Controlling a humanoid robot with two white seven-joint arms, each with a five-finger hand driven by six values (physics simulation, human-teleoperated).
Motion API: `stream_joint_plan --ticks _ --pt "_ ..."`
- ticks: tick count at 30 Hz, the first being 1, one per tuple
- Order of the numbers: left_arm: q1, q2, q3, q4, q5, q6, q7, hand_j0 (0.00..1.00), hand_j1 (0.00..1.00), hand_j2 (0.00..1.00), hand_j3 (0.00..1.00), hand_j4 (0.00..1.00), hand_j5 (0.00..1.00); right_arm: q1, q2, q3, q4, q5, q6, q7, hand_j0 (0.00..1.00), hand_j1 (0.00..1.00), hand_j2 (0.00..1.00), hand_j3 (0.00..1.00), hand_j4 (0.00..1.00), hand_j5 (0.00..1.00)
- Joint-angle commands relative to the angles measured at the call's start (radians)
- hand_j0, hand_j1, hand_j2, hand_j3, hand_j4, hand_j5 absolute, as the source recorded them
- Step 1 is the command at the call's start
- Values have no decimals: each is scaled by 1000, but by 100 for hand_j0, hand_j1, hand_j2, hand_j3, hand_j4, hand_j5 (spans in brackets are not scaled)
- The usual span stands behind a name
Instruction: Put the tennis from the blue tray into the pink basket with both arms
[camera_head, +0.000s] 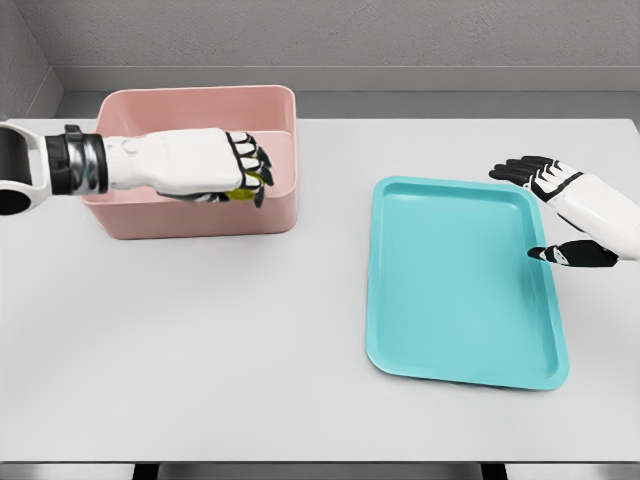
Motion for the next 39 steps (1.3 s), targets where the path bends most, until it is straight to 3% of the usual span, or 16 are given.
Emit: stream_joint_plan --ticks 1,6,13,14,15,25,28,31,39 --pt "0 0 17 39 7 2 1 57 57 57 57 57 57 0 -1 0 1 -7 3 0 100 100 100 100 100 100" --pt "-52 -30 17 165 5 2 1 57 57 57 57 57 57 0 -1 0 1 -7 3 -1 100 100 100 100 100 100" --pt "-60 -78 17 280 4 2 1 60 60 60 60 60 60 0 -1 0 -1 -7 3 -1 100 100 100 100 100 100" --pt "-60 -78 17 280 4 2 3 72 72 72 72 72 72 0 -1 0 -1 -7 3 0 100 100 100 100 100 100" --pt "-60 -78 17 280 5 2 8 100 100 100 100 100 100 0 -1 0 -1 -7 3 -1 100 100 100 100 100 100" --pt "-54 -81 37 274 13 2 9 100 100 100 100 100 100 0 -1 0 1 -7 3 0 100 100 100 100 100 100" --pt "-46 -37 49 264 16 2 9 100 100 100 100 100 100 0 -1 0 1 -7 3 -1 100 100 100 100 100 100" --pt "-37 40 55 275 108 2 9 100 100 100 100 100 100 0 -1 0 1 -7 3 -1 100 100 100 100 100 100" --pt "5 120 84 278 114 2 9 100 100 100 100 100 100 0 -1 0 2 -7 3 -1 100 100 100 100 100 100"
